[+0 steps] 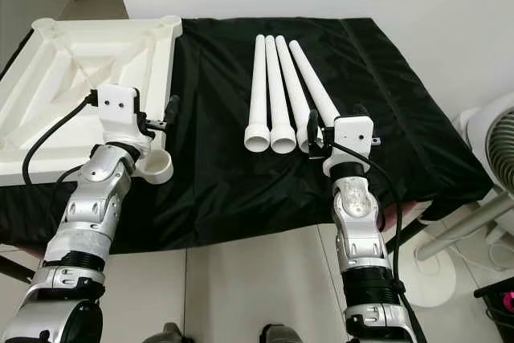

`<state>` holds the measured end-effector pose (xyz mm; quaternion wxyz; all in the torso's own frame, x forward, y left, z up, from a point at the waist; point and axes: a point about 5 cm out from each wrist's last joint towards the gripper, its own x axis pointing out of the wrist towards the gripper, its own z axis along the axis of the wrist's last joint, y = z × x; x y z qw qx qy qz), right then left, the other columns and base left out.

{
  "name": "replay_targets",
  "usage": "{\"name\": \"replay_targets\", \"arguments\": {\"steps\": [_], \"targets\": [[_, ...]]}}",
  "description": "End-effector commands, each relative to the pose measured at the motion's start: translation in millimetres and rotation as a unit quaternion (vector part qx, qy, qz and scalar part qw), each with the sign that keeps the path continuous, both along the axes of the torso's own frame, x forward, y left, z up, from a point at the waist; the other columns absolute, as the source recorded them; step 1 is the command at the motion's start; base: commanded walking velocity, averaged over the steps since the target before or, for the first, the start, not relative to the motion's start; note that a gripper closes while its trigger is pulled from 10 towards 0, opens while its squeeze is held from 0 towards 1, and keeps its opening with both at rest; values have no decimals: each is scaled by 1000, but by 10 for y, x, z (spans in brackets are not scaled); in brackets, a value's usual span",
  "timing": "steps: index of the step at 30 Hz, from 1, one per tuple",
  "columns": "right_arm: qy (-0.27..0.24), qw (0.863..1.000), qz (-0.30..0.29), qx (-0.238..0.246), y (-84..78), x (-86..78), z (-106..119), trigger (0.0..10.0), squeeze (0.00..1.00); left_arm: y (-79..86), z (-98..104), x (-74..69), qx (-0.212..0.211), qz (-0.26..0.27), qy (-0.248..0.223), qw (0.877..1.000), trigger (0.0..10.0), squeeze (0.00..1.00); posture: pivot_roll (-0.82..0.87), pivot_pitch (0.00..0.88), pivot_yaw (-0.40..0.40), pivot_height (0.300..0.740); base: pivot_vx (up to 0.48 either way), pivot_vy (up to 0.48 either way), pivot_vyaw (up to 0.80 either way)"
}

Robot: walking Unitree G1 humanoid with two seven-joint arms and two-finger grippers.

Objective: Building children table

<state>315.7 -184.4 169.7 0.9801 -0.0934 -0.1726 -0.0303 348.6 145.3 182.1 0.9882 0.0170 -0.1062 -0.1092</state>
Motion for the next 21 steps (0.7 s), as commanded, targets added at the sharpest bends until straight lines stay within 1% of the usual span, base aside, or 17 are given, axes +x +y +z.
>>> {"name": "replay_targets", "arguments": {"steps": [1, 7, 10, 14, 21], "targets": [[-8, 1000, -4, 6, -17, 29, 38, 10000, 0, 50, -6, -11, -13, 44, -2, 999, 10000, 0, -42, 46, 22, 740, 292, 0, 0], [-6, 1000, 7, 0, 3, 61, 51, 10000, 0, 87, -13, -20, -18, 58, -2, 998, 10000, 0, -38, 44, 6, 740, 296, 0, 0], [-6, 1000, 7, -4, -21, 79, 61, 10000, 0, 119, -12, -25, -22, 66, -4, 998, 10000, 0, -38, 45, 2, 740, 299, 0, 0], [-7, 1000, 7, -8, -32, 82, 60, 10000, 0, 113, -9, -34, -22, 64, -7, 998, 10000, 0, -39, 46, 3, 740, 255, 0, 0], [-5, 1000, 7, -11, -15, 61, 25, 10000, 0, 113, -34, -70, -37, 68, -11, 997, 10000, 0, -45, 52, 11, 740, 0, 0, 0]]}}
